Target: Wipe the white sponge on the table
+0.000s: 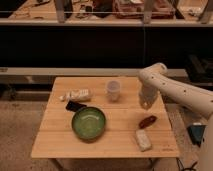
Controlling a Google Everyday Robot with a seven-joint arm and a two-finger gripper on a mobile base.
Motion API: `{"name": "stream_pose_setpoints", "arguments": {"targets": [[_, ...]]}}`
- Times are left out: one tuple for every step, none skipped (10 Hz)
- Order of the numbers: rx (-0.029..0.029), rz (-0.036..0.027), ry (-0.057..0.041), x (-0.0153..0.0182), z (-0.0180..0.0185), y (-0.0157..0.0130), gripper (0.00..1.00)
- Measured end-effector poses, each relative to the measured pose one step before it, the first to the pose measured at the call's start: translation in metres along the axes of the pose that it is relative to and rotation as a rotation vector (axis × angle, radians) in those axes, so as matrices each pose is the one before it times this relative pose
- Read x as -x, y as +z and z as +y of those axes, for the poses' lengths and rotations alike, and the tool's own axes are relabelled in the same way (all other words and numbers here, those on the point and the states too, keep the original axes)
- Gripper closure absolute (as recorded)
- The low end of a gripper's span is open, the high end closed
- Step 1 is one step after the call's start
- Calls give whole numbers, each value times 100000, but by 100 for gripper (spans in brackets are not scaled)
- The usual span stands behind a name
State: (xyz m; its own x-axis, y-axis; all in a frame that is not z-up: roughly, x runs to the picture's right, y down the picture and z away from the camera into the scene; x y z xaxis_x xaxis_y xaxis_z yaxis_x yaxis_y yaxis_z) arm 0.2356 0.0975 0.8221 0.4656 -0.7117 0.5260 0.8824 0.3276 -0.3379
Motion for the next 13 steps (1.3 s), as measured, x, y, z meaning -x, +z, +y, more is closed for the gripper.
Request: {"name": "stream_pose_setpoints", "arguments": {"targets": [[-7, 1, -1, 0, -2, -3, 95], [12, -2, 3, 0, 6, 3, 95], [0, 14, -3, -3, 0, -2, 95], [-1, -8, 0, 3, -2, 3, 95], [0, 53, -19, 18, 38, -48, 95], [-802, 386, -1738, 76, 36, -163, 95], [-2346, 945, -4327, 256, 114, -381, 95], [-2487, 678, -4053, 388, 125, -469, 95], [-3518, 957, -6273, 798, 330, -707, 95], [-3916, 871, -9373, 1859, 963, -758, 95], [-1634, 652, -5925, 1448, 925, -401, 97], [456, -814, -6614, 2101, 1477, 1, 100], [948, -1302, -3921, 1646, 1162, 188, 100]]}}
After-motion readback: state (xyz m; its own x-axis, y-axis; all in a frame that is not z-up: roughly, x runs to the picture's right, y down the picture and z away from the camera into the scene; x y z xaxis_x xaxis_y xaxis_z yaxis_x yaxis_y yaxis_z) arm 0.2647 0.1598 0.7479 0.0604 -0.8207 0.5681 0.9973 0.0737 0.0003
